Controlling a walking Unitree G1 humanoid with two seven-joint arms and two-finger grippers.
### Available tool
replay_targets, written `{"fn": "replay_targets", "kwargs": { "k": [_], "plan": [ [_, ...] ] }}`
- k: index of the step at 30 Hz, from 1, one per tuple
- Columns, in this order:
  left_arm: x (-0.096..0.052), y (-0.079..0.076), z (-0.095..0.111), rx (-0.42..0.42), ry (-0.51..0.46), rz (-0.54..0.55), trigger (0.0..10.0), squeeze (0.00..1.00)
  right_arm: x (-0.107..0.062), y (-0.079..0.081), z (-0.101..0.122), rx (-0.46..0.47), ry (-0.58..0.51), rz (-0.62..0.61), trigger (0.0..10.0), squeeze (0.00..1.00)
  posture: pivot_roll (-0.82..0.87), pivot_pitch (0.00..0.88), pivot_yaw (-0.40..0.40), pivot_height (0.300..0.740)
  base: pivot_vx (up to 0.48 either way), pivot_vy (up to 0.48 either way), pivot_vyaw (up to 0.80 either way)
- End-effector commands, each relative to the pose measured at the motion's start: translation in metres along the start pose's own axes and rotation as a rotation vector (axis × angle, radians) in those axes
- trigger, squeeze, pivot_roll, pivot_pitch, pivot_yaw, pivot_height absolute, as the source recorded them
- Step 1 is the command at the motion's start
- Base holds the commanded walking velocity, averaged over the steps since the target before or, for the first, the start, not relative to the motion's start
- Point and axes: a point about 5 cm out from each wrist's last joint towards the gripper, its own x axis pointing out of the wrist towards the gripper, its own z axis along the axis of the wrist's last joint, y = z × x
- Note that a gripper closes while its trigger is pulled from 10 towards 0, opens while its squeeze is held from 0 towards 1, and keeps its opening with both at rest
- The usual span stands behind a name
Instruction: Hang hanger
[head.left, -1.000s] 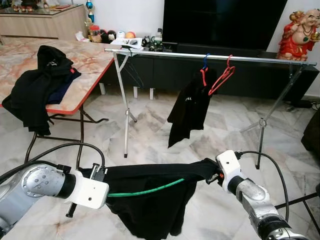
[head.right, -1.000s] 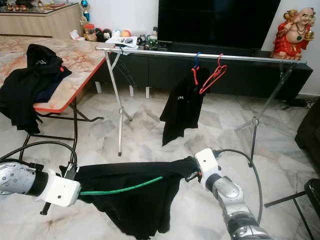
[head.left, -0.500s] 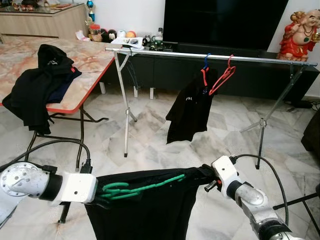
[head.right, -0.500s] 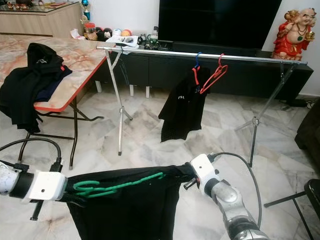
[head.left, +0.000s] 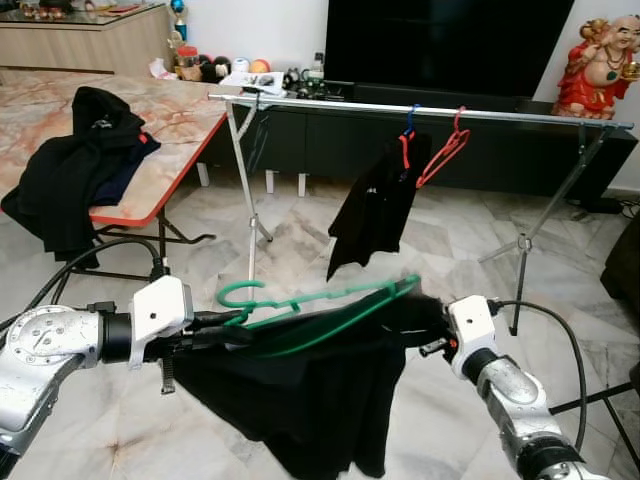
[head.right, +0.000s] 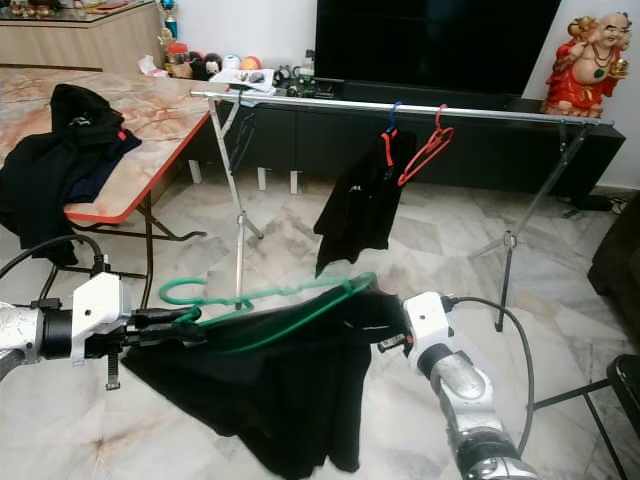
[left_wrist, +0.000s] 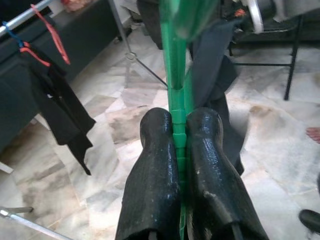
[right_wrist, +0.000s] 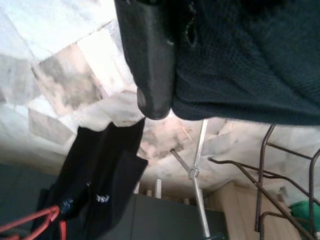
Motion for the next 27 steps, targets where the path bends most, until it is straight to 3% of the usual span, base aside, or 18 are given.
{"fn": "replay_targets", "kwargs": {
  "k": [1,7,9,11,13,14,15,17,18,19,21,22,24,27],
  "plan": [
    [-0.006,0.007,-0.003,0.017,0.059,0.049,10.0,0.00,-0.003,-0.011,0.003,0.043,-0.026,-0.079,0.0,0.00,0.19,0.018,-0.024,0.740,0.000,0.000,0.00],
    [-0.001,0.003,-0.001,0.023,0.049,0.003,10.0,0.00,-0.001,-0.009,0.006,0.064,-0.049,-0.076,0.0,0.00,0.19,0.017,-0.027,0.740,0.000,0.000,0.00],
    [0.006,0.012,0.001,0.010,0.007,0.112,10.0,0.00,0.000,-0.005,0.003,0.066,-0.038,-0.050,0.0,0.00,0.19,0.015,-0.027,0.740,0.000,0.000,0.00],
    [0.014,0.018,0.003,-0.073,-0.068,0.208,10.0,0.00,0.000,0.001,-0.001,0.061,-0.022,-0.025,0.0,0.00,0.19,0.013,-0.029,0.740,0.000,0.000,0.00],
    [0.014,0.018,0.003,-0.073,-0.068,0.208,10.0,0.00,0.000,0.001,-0.001,0.061,-0.022,-0.025,0.0,0.00,0.19,0.013,-0.029,0.740,0.000,0.000,0.00],
    [0.027,0.024,0.013,-0.233,-0.259,0.324,10.0,0.00,0.001,0.011,-0.007,0.057,-0.002,0.013,0.0,0.00,0.19,0.015,-0.033,0.740,0.000,0.000,0.00],
    [0.027,0.024,0.013,-0.233,-0.259,0.324,10.0,0.00,0.001,0.011,-0.007,0.057,-0.002,0.013,0.0,0.00,0.19,0.015,-0.033,0.740,0.000,0.000,0.00],
    [0.038,0.026,0.021,-0.393,-0.414,0.390,10.0,0.00,0.002,0.022,-0.011,0.067,-0.001,0.054,0.0,0.00,0.19,0.015,-0.033,0.740,0.000,0.000,0.00],
    [0.044,0.025,0.024,-0.452,-0.454,0.391,10.0,0.00,0.003,0.026,-0.011,0.075,-0.005,0.069,0.0,0.00,0.19,0.016,-0.033,0.740,0.000,0.000,0.00],
    [0.044,0.025,0.024,-0.452,-0.454,0.391,10.0,0.00,0.003,0.026,-0.011,0.075,-0.005,0.069,0.0,0.00,0.19,0.016,-0.033,0.740,0.000,0.000,0.00],
    [0.062,0.020,0.030,-0.579,-0.551,0.380,10.0,0.00,0.005,0.037,-0.013,0.098,-0.007,0.118,0.0,0.00,0.18,0.016,-0.030,0.740,0.000,0.000,0.00],
    [0.062,0.020,0.030,-0.579,-0.551,0.380,10.0,0.00,0.005,0.037,-0.013,0.098,-0.007,0.118,0.0,0.00,0.18,0.016,-0.030,0.740,0.000,0.000,0.00],
    [0.074,0.018,0.035,-0.687,-0.629,0.390,10.0,0.00,0.006,0.049,-0.016,0.102,0.002,0.185,0.0,0.00,0.18,0.016,-0.028,0.740,0.000,0.000,0.00],
    [0.076,0.021,0.037,-0.730,-0.666,0.423,10.0,0.00,0.006,0.055,-0.018,0.098,0.010,0.215,0.0,0.00,0.18,0.016,-0.028,0.740,0.000,0.000,0.00]
  ]
}}
